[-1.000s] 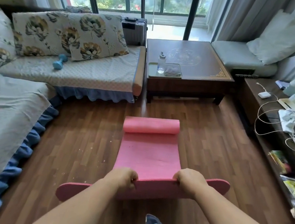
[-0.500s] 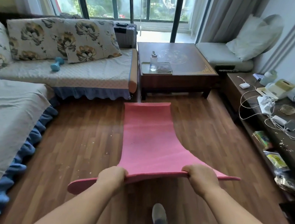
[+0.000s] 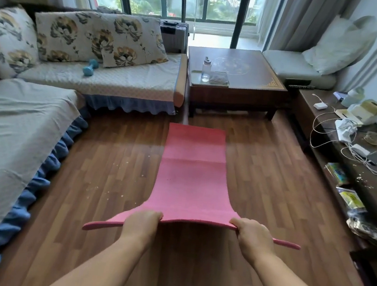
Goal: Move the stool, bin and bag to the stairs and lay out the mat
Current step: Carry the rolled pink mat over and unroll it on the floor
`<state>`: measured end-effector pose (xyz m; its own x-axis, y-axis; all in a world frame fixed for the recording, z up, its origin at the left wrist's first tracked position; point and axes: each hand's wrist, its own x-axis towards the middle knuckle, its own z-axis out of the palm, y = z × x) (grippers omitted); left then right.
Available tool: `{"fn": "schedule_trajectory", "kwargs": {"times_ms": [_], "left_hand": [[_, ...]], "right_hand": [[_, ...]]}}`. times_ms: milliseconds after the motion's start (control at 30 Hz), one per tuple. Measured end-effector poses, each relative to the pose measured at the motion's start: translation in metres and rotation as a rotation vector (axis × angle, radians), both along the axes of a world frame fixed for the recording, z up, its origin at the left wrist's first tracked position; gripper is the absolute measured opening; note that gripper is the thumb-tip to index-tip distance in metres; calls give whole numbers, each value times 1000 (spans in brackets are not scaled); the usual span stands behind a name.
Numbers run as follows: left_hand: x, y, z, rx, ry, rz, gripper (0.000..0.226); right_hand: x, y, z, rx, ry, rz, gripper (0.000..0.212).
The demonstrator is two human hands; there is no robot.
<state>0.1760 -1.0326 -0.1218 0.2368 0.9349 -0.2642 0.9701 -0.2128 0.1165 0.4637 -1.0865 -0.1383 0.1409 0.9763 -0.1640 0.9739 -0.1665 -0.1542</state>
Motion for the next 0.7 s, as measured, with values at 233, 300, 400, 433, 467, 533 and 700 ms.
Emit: {"fn": "schedule_trajectory", "kwargs": {"times_ms": [233,300,400,433,467,533,700], "left_hand": [[16,-57,-45,-81,-32,46,19],[17,-71,-61,-129,-13,35,21],[15,-93,-80,-214,30,18,16],[13,-101,-84,-247,35,26,15],[12,-108,-87,-281,42,34,15],[12,-121,-91,-352,78,41,19],[10,-159,-112,-544,145,54,23]], "right_hand": [[15,-48,-46,-84,19,12,33],[17,-61,-58,-102,24,18,34],[16,-82,-72,-155,44,15,35],[14,-90,-76,-181,50,16,35],[12,-98,-80,-215,55,19,36],[8,-115,-85,-297,55,9,38],[-11,-169,-93,-395,-62,-22,35]]}}
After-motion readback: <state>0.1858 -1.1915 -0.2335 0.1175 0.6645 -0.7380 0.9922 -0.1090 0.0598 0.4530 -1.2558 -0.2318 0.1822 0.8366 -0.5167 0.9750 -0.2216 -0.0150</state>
